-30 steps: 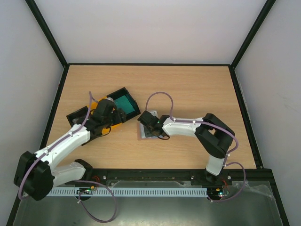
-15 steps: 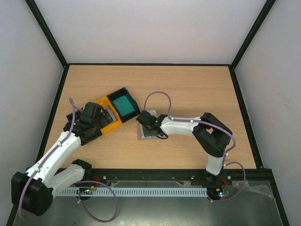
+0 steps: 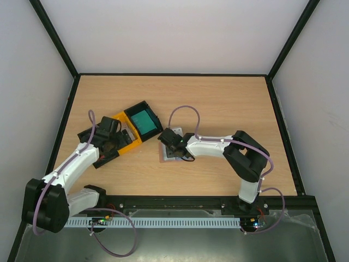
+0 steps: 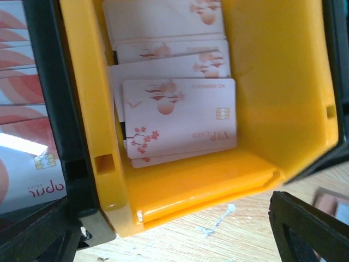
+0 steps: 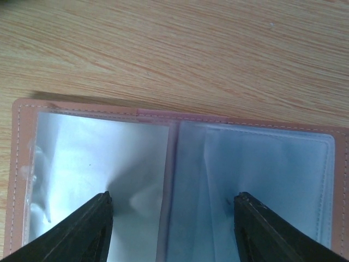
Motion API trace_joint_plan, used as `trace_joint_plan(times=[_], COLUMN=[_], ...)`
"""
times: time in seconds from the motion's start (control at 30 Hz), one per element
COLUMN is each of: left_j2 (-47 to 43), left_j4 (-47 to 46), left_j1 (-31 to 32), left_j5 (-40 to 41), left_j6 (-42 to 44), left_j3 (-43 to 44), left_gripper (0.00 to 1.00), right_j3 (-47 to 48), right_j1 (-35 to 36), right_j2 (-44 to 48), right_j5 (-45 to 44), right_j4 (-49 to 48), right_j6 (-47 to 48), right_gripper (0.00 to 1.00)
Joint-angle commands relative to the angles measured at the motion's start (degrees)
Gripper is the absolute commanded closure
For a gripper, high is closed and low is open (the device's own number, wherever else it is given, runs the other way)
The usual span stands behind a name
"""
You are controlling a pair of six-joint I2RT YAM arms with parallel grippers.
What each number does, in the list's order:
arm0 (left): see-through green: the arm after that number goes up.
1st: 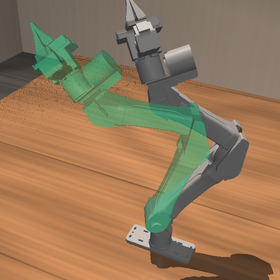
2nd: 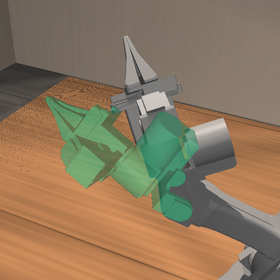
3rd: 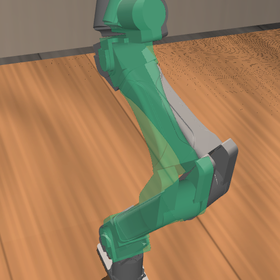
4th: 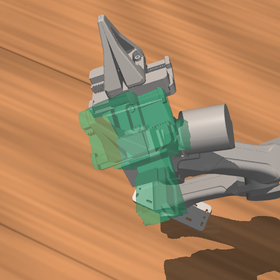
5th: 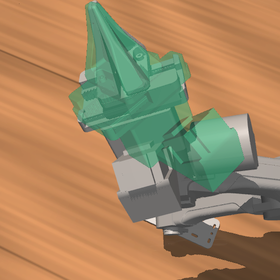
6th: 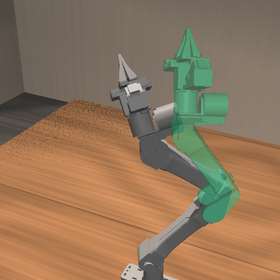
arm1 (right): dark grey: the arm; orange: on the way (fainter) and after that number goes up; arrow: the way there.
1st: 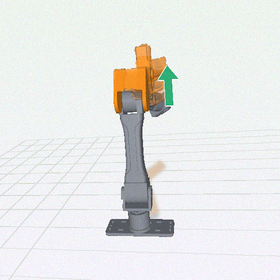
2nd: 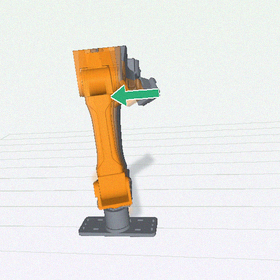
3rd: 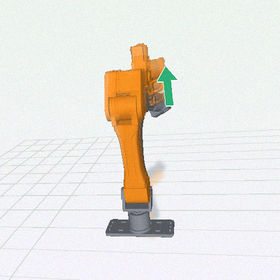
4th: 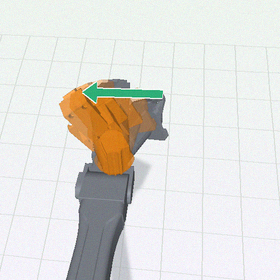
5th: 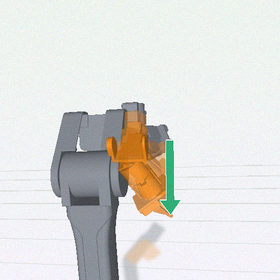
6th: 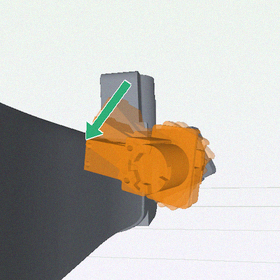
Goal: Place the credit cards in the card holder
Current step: Move the storage box to the center of the board.
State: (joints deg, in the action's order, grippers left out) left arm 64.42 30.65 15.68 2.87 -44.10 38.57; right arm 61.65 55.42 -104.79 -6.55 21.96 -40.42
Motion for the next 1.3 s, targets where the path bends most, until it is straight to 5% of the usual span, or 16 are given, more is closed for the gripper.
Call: trace_joint_plan(times=[0.0, 0.63, 0.93, 1.27], left_j2=[0.7, 12.2, 12.6, 9.2], left_j4=[-8.5, -15.7, -8.8, 1.3], left_j1=[-0.2, 3.7, 6.1, 6.3], left_j5=[-8.8, -20.8, -11.0, 1.2], left_j6=[6.7, 13.4, 14.4, 12.2], left_j3=[-0.7, 6.0, 10.6, 9.7], left_gripper=[0.06, 0.1, 0.12, 0.44], right_j3=[-4.1, -10.8, -13.4, -14.9], right_j1=[-1.3, -2.7, -3.7, -3.8], right_j2=[-2.4, 4.5, 7.2, 11.1], right_j5=[-0.4, -1.8, 0.1, 2.0], right_j4=[-1.6, -6.8, -9.8, -11.9], right_j6=[-4.3, -5.5, -5.6, -5.4], right_gripper=[0.41, 0.43, 0.44, 0.49])
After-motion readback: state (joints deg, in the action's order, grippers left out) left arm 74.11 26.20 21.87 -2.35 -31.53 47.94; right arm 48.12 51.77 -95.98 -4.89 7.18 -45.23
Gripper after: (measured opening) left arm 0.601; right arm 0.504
